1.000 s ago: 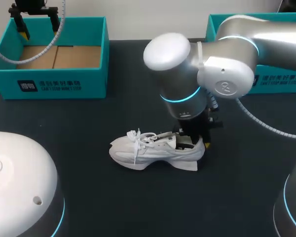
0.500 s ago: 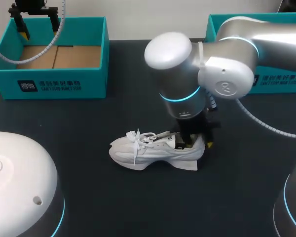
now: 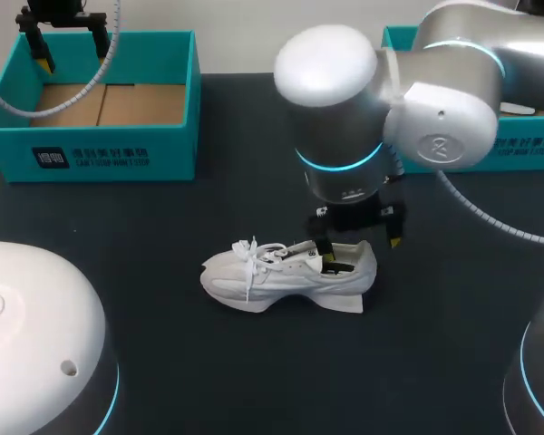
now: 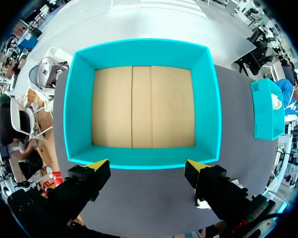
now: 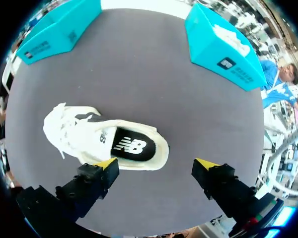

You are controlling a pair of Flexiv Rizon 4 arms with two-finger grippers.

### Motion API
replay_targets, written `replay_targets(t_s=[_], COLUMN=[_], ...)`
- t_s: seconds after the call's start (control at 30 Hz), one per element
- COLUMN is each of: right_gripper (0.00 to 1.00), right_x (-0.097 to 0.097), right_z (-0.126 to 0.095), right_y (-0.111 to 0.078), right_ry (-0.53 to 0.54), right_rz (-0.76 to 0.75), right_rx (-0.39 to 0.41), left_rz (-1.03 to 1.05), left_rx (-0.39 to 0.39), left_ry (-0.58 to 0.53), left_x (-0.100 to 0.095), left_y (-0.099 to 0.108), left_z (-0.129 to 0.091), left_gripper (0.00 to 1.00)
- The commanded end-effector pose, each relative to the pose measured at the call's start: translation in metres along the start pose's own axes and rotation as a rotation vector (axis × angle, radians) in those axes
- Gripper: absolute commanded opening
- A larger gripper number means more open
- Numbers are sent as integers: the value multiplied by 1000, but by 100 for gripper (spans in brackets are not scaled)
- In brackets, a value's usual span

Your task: Take the shoe out of the shoebox, open the shoe tongue, remove and reinsert the insole, then place the shoe into the shoebox

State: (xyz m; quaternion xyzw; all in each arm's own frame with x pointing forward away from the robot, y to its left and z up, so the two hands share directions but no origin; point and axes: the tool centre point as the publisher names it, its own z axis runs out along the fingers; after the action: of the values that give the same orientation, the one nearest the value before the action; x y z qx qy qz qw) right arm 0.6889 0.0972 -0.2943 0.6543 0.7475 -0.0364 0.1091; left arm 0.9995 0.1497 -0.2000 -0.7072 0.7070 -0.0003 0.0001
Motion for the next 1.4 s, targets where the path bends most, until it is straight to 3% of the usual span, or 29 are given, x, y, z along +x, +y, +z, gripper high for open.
replay_targets(t_s=[0.03,0.07,0.13,0.27,0.33,0.4,0.9,0.93,1.0,1.07,1.17,1.4], right_gripper=[100,100,100,100,100,100,100,100,100,100,100,100], right_x=[-18,-17,-16,-12,-13,-19,-19,-20,-24,-31,-38,-55], right_z=[-27,-31,-37,-43,-41,-34,-34,-34,-34,-37,-46,-48], right_y=[-7,-8,-10,-14,-14,-9,-9,-10,-9,-12,-15,-18], right_ry=[148,200,201,223,204,128,128,158,304,350,382,516], right_rz=[-294,-382,-544,-864,-949,-928,-928,-969,-1004,-995,-1011,-1109], right_rx=[-86,-99,-114,-78,-30,23,23,-6,-284,-429,-547,-677], left_rz=[0,0,0,0,0,0,0,0,0,0,0,0], left_rx=[0,0,0,0,0,0,0,0,0,0,0,0], left_ry=[0,0,0,0,0,0,0,0,0,0,0,0], left_x=[0,0,0,0,0,0,0,0,0,0,0,0], left_y=[0,0,0,0,0,0,0,0,0,0,0,0], left_z=[0,0,0,0,0,0,0,0,0,0,0,0], left_gripper=[100,100,100,100,100,100,100,100,100,100,100,100])
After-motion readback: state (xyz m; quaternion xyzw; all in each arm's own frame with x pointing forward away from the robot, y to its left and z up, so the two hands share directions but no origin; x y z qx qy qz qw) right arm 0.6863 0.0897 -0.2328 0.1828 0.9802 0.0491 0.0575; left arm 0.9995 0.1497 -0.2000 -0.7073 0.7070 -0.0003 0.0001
